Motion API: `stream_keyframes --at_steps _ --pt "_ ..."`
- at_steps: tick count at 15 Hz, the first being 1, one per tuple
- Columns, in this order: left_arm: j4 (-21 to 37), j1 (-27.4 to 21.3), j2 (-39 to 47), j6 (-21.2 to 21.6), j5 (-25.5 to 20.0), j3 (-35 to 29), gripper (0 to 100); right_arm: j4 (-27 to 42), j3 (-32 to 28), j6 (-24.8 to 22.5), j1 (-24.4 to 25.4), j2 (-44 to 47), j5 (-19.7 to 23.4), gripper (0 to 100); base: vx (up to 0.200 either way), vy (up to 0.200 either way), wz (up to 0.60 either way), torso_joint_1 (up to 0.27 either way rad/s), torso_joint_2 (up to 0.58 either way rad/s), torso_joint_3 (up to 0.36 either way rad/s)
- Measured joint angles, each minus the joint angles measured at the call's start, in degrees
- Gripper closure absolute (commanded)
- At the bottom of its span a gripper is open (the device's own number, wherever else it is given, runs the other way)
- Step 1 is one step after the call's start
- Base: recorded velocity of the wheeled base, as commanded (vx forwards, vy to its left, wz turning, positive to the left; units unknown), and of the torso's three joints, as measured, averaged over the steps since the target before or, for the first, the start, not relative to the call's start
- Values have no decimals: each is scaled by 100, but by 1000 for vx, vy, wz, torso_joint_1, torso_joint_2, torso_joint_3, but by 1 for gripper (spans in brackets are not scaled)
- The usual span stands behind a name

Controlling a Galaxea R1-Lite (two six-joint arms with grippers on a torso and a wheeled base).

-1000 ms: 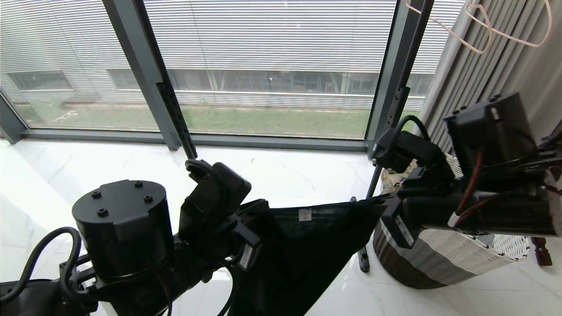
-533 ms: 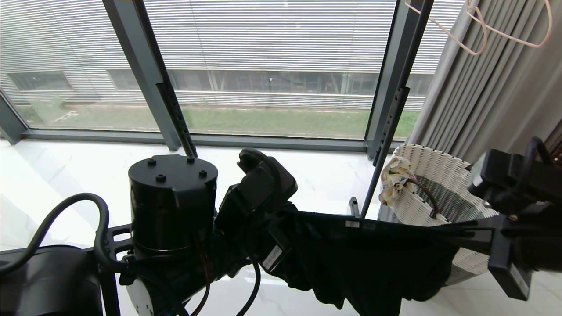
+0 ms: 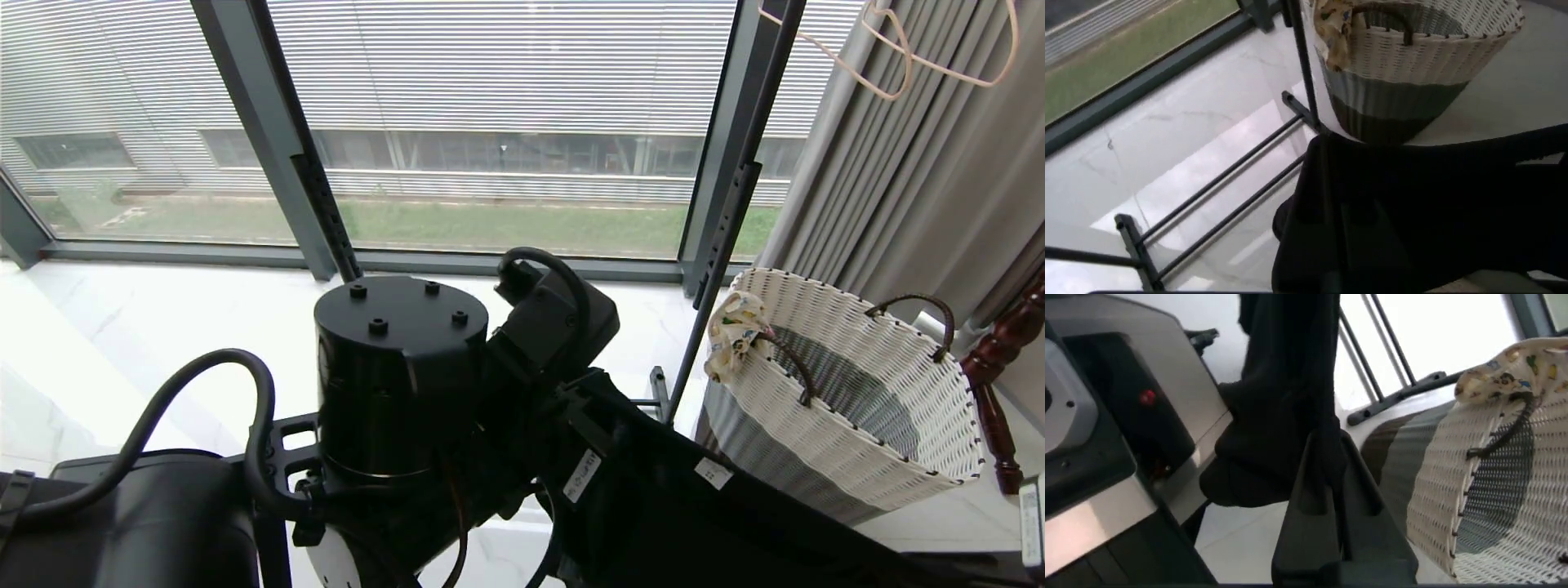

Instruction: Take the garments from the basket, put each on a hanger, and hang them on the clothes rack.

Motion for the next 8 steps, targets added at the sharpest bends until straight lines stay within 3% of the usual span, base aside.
stream_keyframes --at_steps 2,3,8 --pt "-1 -317 6 -1067 1117 234 100 -514 -41 108 -302 -61 -166 100 0 0 0 0 0 0" --pt "0 -532 6 -1269 1356 466 100 -701 -145 119 -450 -35 -180 100 0 0 0 0 0 0" --pt "7 -1460 27 -1423 1857 1357 100 -1134 -959 104 -689 496 -191 100 0 0 0 0 0 0"
